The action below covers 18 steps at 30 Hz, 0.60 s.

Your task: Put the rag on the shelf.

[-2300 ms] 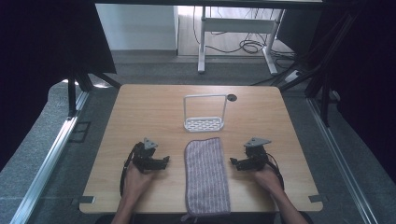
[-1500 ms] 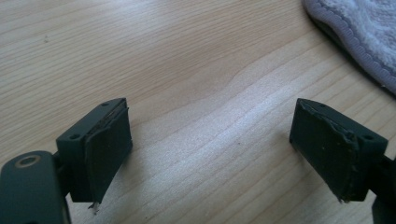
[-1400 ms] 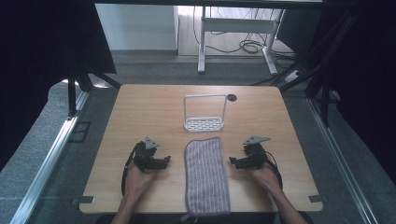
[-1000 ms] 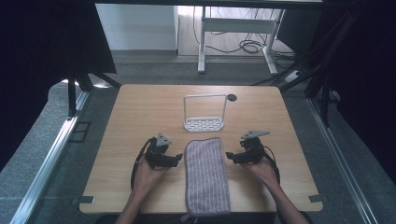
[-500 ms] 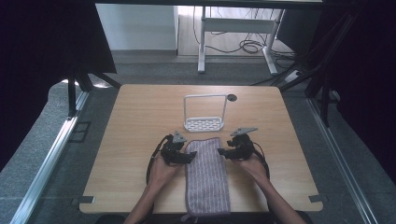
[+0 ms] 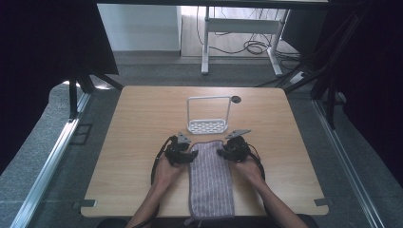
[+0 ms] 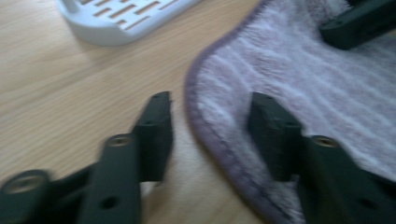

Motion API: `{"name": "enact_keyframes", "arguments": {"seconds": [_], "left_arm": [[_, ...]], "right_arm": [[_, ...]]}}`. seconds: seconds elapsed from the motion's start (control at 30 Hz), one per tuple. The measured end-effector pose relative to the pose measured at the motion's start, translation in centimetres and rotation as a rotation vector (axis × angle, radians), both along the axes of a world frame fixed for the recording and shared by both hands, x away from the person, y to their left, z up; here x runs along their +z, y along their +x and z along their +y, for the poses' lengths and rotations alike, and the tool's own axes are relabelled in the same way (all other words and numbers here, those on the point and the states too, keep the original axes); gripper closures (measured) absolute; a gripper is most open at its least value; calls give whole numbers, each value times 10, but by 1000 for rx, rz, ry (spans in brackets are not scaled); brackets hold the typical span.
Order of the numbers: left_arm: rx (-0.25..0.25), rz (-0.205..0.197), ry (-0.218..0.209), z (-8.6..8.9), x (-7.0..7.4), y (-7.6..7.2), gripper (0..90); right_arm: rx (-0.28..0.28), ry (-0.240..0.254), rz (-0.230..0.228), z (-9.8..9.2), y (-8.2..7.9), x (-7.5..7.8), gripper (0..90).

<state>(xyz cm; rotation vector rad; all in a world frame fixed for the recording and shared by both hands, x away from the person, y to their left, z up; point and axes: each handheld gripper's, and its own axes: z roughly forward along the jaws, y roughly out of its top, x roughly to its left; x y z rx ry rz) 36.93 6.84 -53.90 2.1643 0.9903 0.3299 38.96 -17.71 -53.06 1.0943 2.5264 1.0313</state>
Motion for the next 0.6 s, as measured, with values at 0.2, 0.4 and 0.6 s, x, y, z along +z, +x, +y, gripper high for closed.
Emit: {"name": "enact_keyframes", "arguments": {"seconds": [0.2,0.4,0.6], "left_arm": [[-29,49,-2,-4,4,1,812],[-71,-5,-37,1,30,-3,818],[-100,-60,-59,4,63,-5,815]], "right_arm": [[31,-22,-13,2,-5,5,849],[43,36,-40,-8,-9,25,849],[61,75,-78,-17,-11,50,847]]}}
